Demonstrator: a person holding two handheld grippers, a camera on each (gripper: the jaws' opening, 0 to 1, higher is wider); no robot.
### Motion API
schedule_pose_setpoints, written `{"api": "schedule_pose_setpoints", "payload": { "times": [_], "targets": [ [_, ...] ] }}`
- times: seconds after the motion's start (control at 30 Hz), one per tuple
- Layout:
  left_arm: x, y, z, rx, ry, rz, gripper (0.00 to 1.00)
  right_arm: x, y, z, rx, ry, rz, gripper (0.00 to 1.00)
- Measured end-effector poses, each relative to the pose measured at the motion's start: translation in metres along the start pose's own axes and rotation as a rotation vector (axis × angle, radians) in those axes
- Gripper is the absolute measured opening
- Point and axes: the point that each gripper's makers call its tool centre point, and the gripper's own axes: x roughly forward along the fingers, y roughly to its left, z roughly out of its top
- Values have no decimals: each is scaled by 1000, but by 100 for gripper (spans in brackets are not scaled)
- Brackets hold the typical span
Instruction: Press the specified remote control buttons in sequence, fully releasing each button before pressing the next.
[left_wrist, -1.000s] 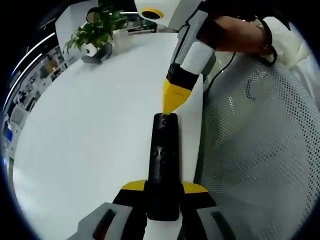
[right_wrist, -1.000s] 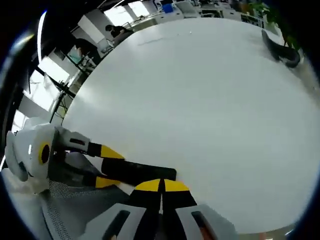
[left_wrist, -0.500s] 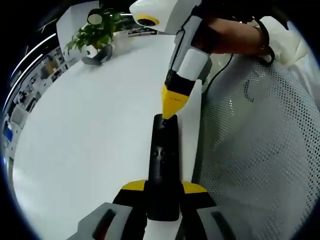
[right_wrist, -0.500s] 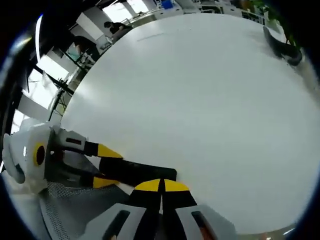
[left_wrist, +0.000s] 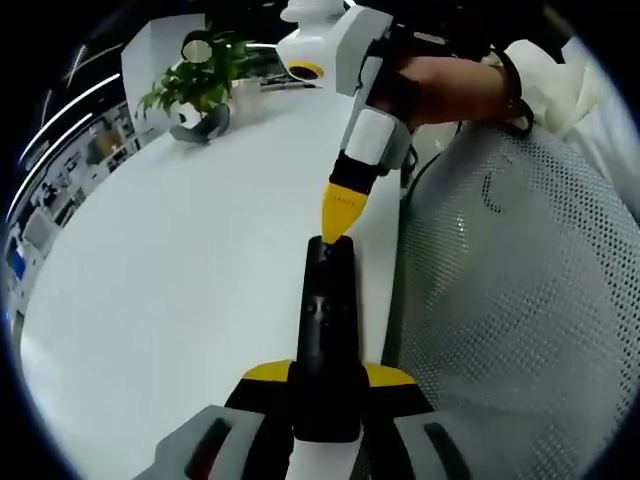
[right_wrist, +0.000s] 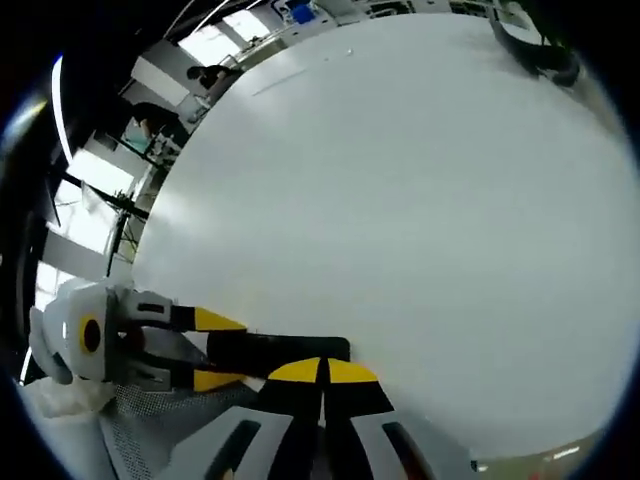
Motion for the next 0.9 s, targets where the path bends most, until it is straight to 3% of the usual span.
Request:
{"api": "schedule_pose_setpoints", "payload": {
  "times": [0.17,0.47,0.57,0.9],
  "targets": [
    [-2,-2,-1,-9,-58,13,25,0,-1,0,26,-2,11,0],
    [-2,-1,0,-30,-111,4,25,0,0,0,24,9,23,0],
    [-2,-1,1,-30,-122,-4,25,0,0,0,88,8,50,0],
    [0,-1,3,-23,-132,-4,25,-1,2,0,82,13,57,0]
  ]
}}
